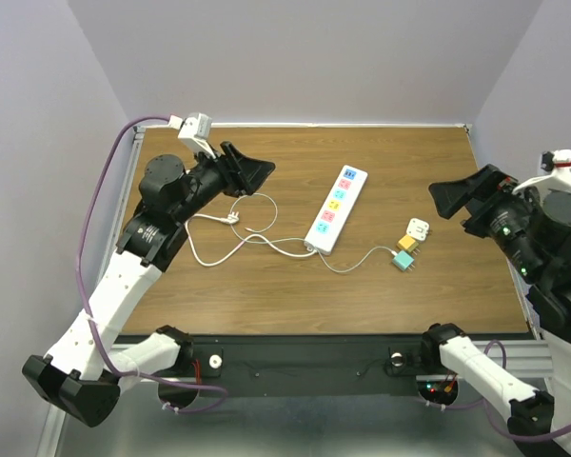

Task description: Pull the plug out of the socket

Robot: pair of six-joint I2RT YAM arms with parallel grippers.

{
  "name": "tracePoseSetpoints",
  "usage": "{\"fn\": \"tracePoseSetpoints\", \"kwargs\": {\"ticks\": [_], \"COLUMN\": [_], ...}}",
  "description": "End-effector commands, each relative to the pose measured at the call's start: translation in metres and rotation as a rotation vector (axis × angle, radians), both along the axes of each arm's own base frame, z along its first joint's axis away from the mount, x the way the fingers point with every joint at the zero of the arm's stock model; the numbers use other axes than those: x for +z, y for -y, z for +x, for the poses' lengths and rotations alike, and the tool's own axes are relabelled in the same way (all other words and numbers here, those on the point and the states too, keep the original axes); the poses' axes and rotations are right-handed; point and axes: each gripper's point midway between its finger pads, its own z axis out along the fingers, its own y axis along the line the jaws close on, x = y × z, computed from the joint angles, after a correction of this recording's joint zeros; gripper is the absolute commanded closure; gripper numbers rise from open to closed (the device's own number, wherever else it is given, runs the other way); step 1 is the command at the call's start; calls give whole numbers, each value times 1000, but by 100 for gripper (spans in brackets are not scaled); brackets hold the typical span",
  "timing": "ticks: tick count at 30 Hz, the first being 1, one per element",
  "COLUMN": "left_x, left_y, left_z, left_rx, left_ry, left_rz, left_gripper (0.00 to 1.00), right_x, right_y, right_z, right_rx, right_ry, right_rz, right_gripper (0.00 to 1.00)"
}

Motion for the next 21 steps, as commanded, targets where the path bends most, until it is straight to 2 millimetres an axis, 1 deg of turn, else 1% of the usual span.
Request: {"fn": "tracePoseSetpoints", "kwargs": {"ticks": [1, 2, 3, 5, 7, 9, 11, 15, 16, 19, 21], "left_x": [22, 22, 24, 27, 31, 34, 36, 34, 33, 32, 34], "left_y": [-8, -9, -11, -12, -14, -15, -16, -17, -17, -18, -18], "left_z": [-14, -15, -18, -20, -23, -24, -25, -26, -26, -26, -27], "left_rx": [5, 8, 9, 12, 14, 17, 20, 21, 23, 29, 27], "left_ry": [58, 57, 60, 65, 70, 77, 81, 79, 79, 82, 92], "left_rz": [-61, -67, -74, -82, -92, -100, -102, -105, -105, -107, -107], "left_gripper": [34, 34, 34, 34, 34, 34, 34, 34, 34, 34, 34], "right_x": [44, 56, 58, 61, 60, 59, 65, 76, 77, 69, 65], "right_y": [-7, -7, -8, -11, -8, 1, 8, 8, 7, -4, -7], "right_z": [-15, -19, -18, -18, -17, -16, -24, -34, -34, -27, -23], "right_rx": [63, 64, 71, 83, 66, 17, -6, 17, 25, 76, 79], "right_ry": [104, 128, 125, 128, 129, 131, 171, 239, 241, 206, 187], "right_rz": [50, 63, 66, 69, 68, 63, 69, 61, 57, 45, 56], "right_gripper": [0, 0, 0, 0, 0, 0, 0, 0, 0, 0, 0]}}
